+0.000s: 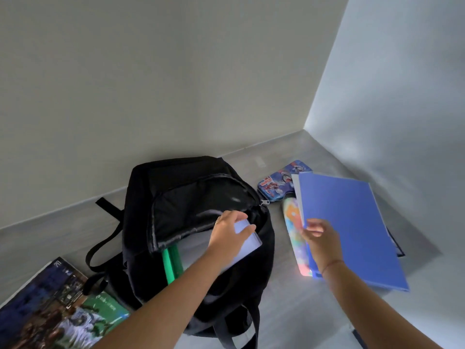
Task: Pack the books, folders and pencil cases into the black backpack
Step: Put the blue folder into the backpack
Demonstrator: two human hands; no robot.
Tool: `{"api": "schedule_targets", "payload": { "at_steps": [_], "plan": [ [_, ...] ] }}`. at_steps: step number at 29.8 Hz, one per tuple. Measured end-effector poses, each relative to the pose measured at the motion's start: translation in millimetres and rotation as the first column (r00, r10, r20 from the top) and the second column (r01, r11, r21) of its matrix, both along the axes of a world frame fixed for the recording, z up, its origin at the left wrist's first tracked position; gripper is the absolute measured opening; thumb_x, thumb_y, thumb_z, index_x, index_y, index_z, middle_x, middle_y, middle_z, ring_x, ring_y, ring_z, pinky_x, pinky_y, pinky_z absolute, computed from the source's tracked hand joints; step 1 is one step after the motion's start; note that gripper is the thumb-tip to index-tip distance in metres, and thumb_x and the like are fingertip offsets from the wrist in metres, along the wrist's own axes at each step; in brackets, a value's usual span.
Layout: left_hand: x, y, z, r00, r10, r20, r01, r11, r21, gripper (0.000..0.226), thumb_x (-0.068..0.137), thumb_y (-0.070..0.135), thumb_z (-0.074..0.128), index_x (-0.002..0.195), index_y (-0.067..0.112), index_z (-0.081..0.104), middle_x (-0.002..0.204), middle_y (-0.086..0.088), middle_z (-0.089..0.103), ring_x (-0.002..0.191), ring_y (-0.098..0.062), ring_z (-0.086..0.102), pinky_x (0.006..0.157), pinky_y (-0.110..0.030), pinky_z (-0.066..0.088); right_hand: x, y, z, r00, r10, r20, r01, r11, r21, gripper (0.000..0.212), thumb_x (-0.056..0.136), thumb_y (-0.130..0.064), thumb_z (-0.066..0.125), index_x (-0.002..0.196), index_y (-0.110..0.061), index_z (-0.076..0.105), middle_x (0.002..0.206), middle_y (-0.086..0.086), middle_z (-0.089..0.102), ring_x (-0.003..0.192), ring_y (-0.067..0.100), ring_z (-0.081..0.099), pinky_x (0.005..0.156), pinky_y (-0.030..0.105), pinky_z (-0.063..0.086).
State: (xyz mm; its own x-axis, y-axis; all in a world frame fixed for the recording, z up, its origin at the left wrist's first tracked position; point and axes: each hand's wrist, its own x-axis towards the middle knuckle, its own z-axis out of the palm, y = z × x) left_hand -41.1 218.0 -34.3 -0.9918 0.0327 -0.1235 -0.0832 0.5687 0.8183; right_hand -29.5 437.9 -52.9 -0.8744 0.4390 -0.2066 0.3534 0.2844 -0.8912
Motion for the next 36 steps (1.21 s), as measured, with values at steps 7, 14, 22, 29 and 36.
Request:
{"api": "schedule_targets", "payload": {
  "at_steps": [7,14,22,29,36],
  "plan": [
    [-15.4,101.4,-9.6,0.953,-0.053,0.297,-0.006,0.981,0.196,0.037,0.087,0.038,0.061,0.118,0.019,0.054,0.111,0.002,0.059,0.102,-0.017,0.057,0.091,-0.029,0.046,-14.8,132.1,-25.1,0.993,-0.039,0.114,0.003,0.954,0.300,0.049,0.074,-0.011,0.076,0.119,-0.001,0.058,0.124,0.021,0.057,0.117,0.036,0.052,0.100,0.042,0.040],
    [-42.9,174.6,-38.4,0.819,-0.017,0.574,-0.250,0.890,0.382,0.054,0.081,0.029,0.068,0.124,0.002,0.049,0.118,-0.011,0.062,0.097,-0.023,0.062,0.084,-0.031,0.049,-17.8,209.6,-41.1,0.969,-0.095,0.230,0.053,0.981,0.185,0.074,0.075,-0.026,0.077,0.135,-0.002,0.042,0.136,0.019,0.049,0.123,0.036,0.048,0.103,0.047,0.039],
    [-57.7,192.9,-45.2,0.808,-0.015,0.589,-0.297,0.853,0.428,0.036,0.082,0.017,0.072,0.106,0.008,0.048,0.102,-0.008,0.063,0.077,-0.016,0.064,0.063,-0.027,0.053,-23.7,234.6,-53.5,0.982,0.026,0.186,-0.017,0.999,-0.049,0.037,0.077,-0.029,0.073,0.109,-0.011,0.065,0.105,0.009,0.070,0.093,0.028,0.066,0.087,0.050,0.053],
    [-50.8,210.6,-32.6,0.869,-0.114,0.482,-0.231,0.767,0.599,0.031,0.081,0.004,0.069,0.103,0.019,0.054,0.102,-0.006,0.068,0.083,-0.024,0.067,0.075,-0.037,0.057,-23.8,238.7,-49.9,0.989,0.044,0.142,-0.025,0.991,-0.130,0.047,0.081,-0.024,0.071,0.123,-0.010,0.056,0.119,0.009,0.063,0.104,0.027,0.062,0.092,0.046,0.051],
    [-55.5,177.9,15.2,0.936,-0.243,0.253,0.011,0.741,0.672,0.026,0.071,0.013,0.071,0.093,0.026,0.070,0.101,-0.005,0.071,0.093,-0.028,0.066,0.086,-0.043,0.051,-36.3,219.0,10.0,0.981,0.074,-0.178,-0.157,0.841,-0.517,0.060,0.071,-0.019,0.077,0.125,-0.006,0.053,0.118,0.008,0.067,0.102,0.021,0.067,0.071,0.029,0.058]
  ]
}}
